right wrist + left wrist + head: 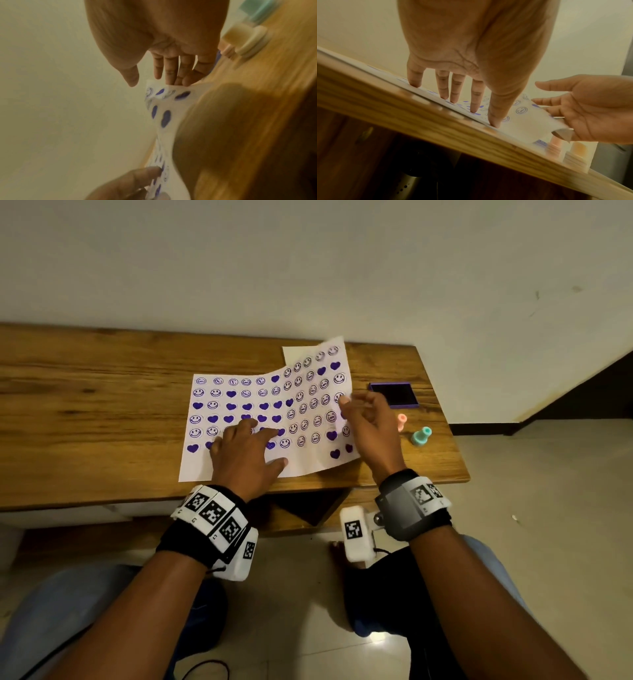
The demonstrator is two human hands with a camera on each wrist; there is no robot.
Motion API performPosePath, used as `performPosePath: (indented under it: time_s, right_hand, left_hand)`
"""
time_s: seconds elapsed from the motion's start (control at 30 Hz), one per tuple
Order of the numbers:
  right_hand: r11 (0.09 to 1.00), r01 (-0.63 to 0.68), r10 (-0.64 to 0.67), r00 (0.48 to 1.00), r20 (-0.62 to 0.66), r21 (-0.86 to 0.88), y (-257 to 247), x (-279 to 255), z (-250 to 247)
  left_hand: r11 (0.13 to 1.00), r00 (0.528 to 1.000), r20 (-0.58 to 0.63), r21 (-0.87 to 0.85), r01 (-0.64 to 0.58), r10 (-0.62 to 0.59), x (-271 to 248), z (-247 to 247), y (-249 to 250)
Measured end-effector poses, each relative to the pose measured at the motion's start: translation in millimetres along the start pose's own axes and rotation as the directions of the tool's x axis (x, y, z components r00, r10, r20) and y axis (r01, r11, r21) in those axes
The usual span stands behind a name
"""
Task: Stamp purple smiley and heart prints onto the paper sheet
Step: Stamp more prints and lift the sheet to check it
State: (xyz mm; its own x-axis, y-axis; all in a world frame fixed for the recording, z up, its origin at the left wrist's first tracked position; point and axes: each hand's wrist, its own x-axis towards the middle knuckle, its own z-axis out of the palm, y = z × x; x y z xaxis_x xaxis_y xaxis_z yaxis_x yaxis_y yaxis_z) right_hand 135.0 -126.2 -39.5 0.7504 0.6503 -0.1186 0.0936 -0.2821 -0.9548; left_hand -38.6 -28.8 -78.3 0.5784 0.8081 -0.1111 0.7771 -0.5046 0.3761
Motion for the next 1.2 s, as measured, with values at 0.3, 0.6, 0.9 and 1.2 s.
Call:
performPosePath:
  time_s: [0.3, 0.6, 0.9, 1.2]
  right_hand:
    - [0.980, -0.146, 0.154, 0.987, 0.046, -0.137, 8, 18, -18]
    - [0.990, 0.076, -0.075, 0.997, -0.016, 0.119, 5, 22, -16]
    - [0.899, 0.172, -0.175, 0.984, -0.028, 0.403, -21, 48, -2]
    - [0.759, 0.111, -0.234, 0.966, 0.110, 0.642, -31, 36, 17]
  left_hand:
    - [0.998, 1.000, 0.025, -0.055, -0.013, 0.015, 0, -1, -7]
    - [0.966, 0.958, -0.284, -0.234, -0.111, 0.042, -9, -14, -3]
    - [0.958, 0.968, -0.226, -0.236, -0.162, 0.108, -11, -8, -2]
    - [0.999, 1.000, -0.028, 0.034, 0.016, -0.015, -9, 0, -2]
